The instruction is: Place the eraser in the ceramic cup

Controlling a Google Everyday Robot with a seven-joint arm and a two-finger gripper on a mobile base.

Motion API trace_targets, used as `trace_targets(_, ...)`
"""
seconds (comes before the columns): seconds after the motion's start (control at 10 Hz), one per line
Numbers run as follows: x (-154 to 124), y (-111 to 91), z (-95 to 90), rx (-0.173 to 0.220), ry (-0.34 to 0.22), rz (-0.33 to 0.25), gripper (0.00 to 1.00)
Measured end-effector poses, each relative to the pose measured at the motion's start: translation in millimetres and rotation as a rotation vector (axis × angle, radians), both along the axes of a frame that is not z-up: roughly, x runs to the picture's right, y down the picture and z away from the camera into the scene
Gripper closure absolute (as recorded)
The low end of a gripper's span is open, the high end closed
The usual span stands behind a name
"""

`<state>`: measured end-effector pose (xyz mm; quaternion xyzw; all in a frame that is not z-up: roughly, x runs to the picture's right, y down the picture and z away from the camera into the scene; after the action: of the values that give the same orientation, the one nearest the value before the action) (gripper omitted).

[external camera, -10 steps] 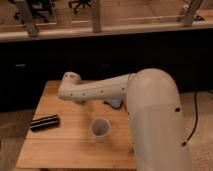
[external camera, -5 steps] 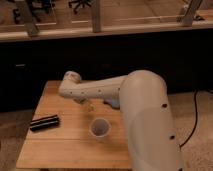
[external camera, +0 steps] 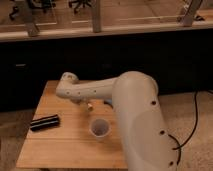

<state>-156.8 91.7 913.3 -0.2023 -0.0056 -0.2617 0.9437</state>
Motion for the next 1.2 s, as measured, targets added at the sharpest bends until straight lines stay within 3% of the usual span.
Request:
trace_targets(0.4, -35.1, 15.8, -3.8, -0.013, 0.014, 0.001, 0.2)
trace_targets(0.7, -72.5, 22.0, -24.7, -0.019, -0.014, -0.018, 0.2)
trace_targets(1.2, -91.6, 42.2, -46.3, -0.067, -0.022, -0.019, 0.2)
